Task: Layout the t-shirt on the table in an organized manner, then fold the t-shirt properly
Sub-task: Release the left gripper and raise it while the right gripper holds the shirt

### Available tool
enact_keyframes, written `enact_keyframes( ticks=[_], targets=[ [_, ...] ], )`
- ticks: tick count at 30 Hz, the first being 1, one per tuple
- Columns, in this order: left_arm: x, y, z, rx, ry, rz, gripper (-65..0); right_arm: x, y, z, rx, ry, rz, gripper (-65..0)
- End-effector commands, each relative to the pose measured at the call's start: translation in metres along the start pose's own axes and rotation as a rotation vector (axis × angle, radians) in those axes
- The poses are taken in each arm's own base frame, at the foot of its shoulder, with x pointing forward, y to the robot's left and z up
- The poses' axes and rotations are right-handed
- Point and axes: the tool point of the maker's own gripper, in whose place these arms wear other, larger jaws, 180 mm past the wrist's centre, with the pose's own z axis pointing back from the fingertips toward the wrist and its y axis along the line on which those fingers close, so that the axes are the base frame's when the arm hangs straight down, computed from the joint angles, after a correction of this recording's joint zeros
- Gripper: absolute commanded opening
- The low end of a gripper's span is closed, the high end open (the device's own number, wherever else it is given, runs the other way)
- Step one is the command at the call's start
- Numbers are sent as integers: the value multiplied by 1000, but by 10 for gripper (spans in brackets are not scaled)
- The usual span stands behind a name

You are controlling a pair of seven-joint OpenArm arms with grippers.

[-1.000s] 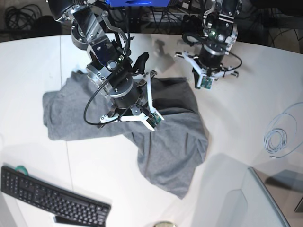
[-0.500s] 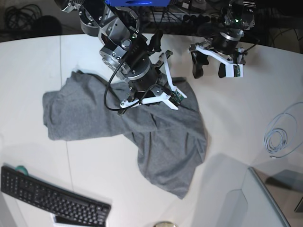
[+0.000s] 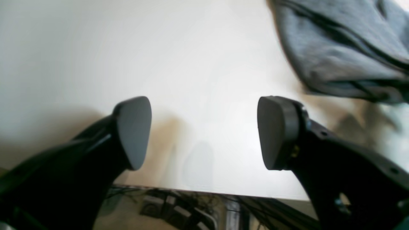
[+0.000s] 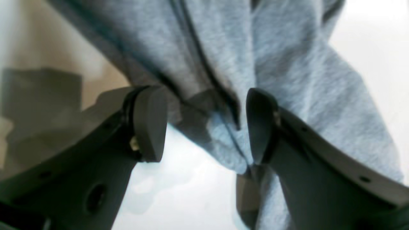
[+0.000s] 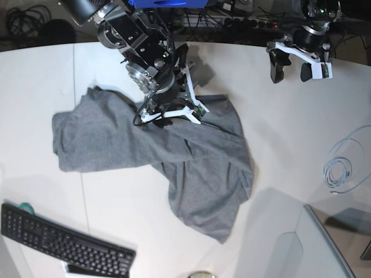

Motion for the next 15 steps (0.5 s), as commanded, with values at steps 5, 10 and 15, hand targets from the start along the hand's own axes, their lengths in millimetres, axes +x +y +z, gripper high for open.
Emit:
enact_keyframes(
  ticks=[5,10,15],
  targets=[
    [9,11,4,29,-35,1,-156,21,-14,0,-32,-55,-6,-287],
    [5,14,4,35,-27,5,-156,15,-21,-6,-42,-34,9,-288],
    [5,14,4,35,-27,5,-156,-10,-35,-14,-63,25,2,-288]
  ],
)
